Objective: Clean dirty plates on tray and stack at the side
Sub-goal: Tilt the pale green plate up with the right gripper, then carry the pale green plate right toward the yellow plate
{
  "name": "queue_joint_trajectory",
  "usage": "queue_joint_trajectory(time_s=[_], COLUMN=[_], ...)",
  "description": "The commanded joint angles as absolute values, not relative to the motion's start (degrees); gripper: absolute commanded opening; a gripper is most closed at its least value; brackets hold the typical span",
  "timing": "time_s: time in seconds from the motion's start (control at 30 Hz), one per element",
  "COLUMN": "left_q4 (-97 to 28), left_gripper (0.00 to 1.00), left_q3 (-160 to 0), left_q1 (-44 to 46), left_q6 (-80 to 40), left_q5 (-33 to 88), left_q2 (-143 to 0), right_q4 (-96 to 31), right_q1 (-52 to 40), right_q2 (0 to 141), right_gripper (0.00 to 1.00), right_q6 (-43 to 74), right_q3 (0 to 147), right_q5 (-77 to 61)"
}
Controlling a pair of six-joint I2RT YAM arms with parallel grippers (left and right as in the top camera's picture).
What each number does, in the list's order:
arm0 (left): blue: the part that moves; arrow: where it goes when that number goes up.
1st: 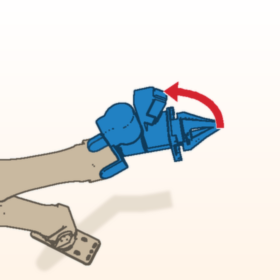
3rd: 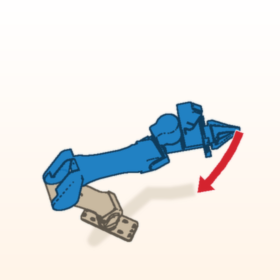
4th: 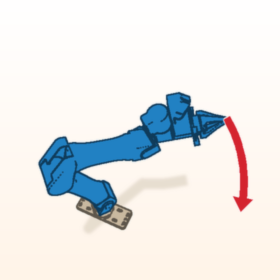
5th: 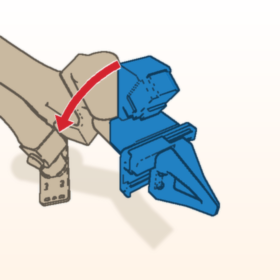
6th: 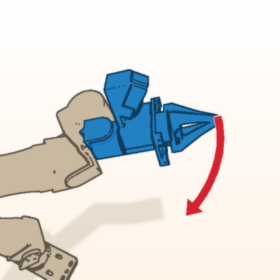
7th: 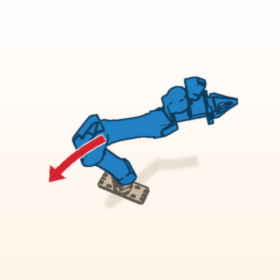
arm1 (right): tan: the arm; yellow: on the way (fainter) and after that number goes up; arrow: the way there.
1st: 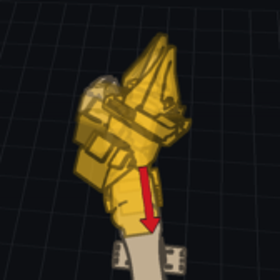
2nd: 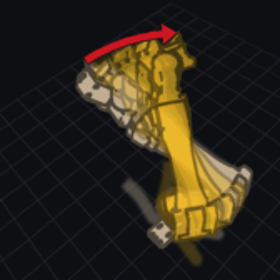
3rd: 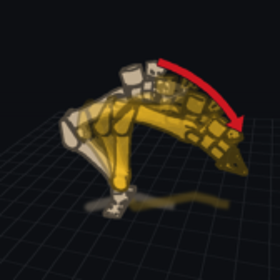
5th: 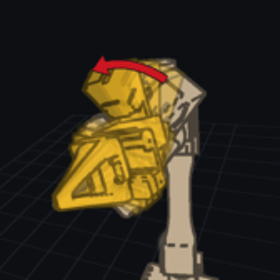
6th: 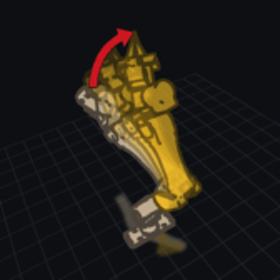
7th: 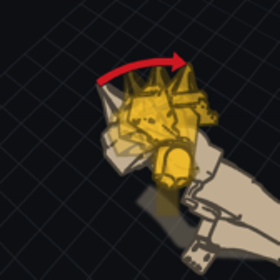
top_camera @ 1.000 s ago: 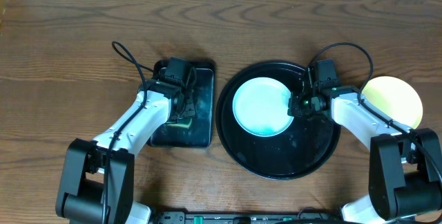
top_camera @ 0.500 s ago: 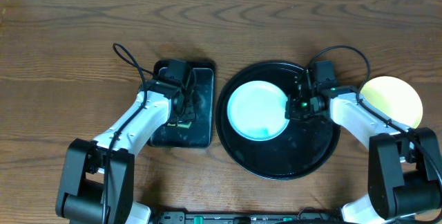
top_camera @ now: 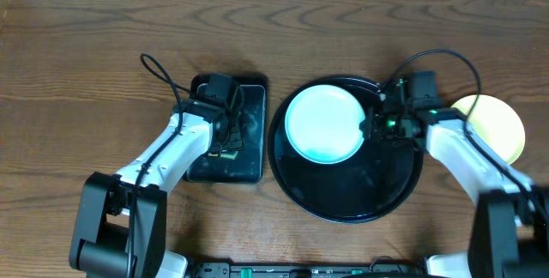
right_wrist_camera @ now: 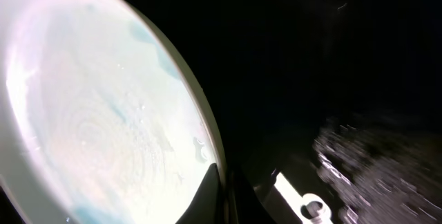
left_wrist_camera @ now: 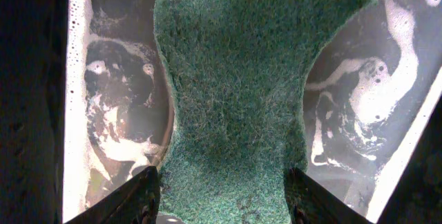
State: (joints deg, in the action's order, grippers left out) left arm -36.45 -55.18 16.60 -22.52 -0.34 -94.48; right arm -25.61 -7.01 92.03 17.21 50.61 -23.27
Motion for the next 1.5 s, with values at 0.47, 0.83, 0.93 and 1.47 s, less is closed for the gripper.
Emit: queue_joint_trajectory(time_s=[0.47,0.83,0.93,1.47], left_q4=[-36.9,-36.8,-36.8,-35.8], left_gripper=[0.59,0.60,0.59,0.59], left_q3=[-54.5,-54.5,-54.5,-54.5], left_q1=[16.4,16.4,16.4,16.4], left_q6=[-22.8,-22.8,-22.8,-22.8], left_q5=[-0.4,-0.4,-0.4,-0.4], left_q2=[-94.0,-94.0,-94.0,-94.0], right_q4=[-36.3,-35.8,-35.4,-30.6], right_q1=[-6.9,-15.0,-18.3,-34.9], right_q2=[68.4,67.5,67.5,67.5], right_gripper=[0.01,0.01,0.01,0.01], right_q6=[13.9,13.8,13.5,-0.2], right_q3=[50.7,50.7,50.7,50.7], right_q5=[6.8,22.5,28.1,47.7])
